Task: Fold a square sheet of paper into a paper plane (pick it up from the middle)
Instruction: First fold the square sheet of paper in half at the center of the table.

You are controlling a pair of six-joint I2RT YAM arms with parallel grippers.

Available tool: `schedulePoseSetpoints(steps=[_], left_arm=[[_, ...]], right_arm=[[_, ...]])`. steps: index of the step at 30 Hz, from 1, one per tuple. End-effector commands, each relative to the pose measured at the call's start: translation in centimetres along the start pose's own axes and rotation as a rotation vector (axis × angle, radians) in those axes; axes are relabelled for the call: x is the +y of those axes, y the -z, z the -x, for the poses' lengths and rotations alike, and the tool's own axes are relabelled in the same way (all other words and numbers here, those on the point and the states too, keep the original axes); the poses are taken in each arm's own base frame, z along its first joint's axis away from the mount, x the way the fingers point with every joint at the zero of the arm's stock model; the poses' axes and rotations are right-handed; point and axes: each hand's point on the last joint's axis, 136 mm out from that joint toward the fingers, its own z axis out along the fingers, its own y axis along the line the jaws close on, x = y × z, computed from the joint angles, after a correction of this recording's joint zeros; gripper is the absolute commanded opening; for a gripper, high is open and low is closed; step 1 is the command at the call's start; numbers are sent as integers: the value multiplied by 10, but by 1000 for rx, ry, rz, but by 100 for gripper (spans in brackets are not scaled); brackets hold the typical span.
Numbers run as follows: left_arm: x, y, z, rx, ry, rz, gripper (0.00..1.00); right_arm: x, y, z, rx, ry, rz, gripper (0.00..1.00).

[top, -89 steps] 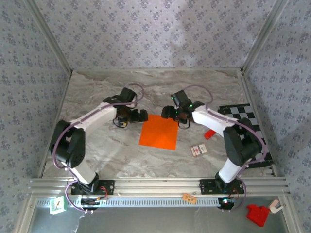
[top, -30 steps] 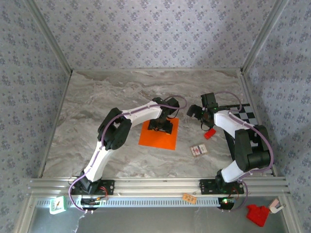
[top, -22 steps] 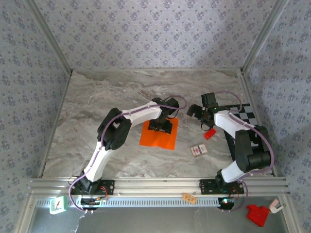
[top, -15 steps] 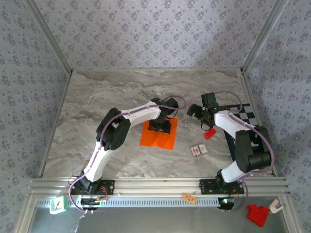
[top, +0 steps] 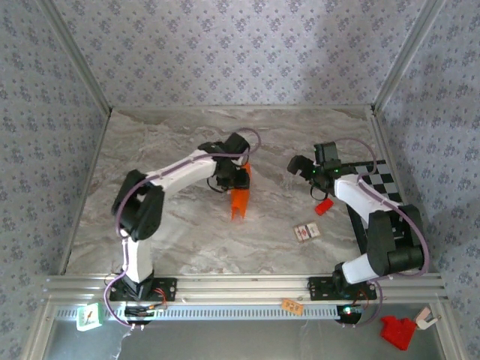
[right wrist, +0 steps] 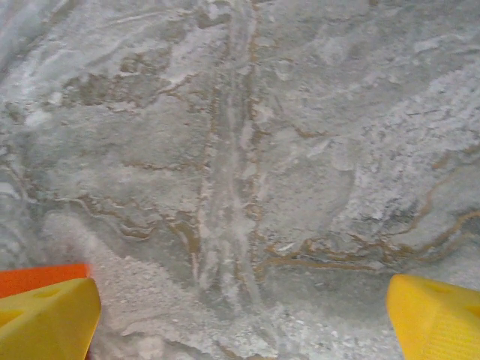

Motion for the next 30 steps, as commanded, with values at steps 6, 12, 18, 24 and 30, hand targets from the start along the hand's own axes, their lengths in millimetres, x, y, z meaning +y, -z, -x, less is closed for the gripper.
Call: schedulePoseSetpoints(steps=[6,12,18,24,30], left_arm=[[-39,37,36,-150,70,-426,31],[-28,10,42,-144,183,-501,29],[13,-26,23,-93,258,-381,28],[44,-46,-4,-26,275,-270,28],[58,-56,-12,-9,283,-213,26]], right_arm=[[48,11,5,3,-16,271,98],[73,0,-16,98,-17,393,89],[92,-20,-46,224,-22,430,81],[112,-42,-83,360,13,419,68],[136,-53,-109,445,46,435,50]])
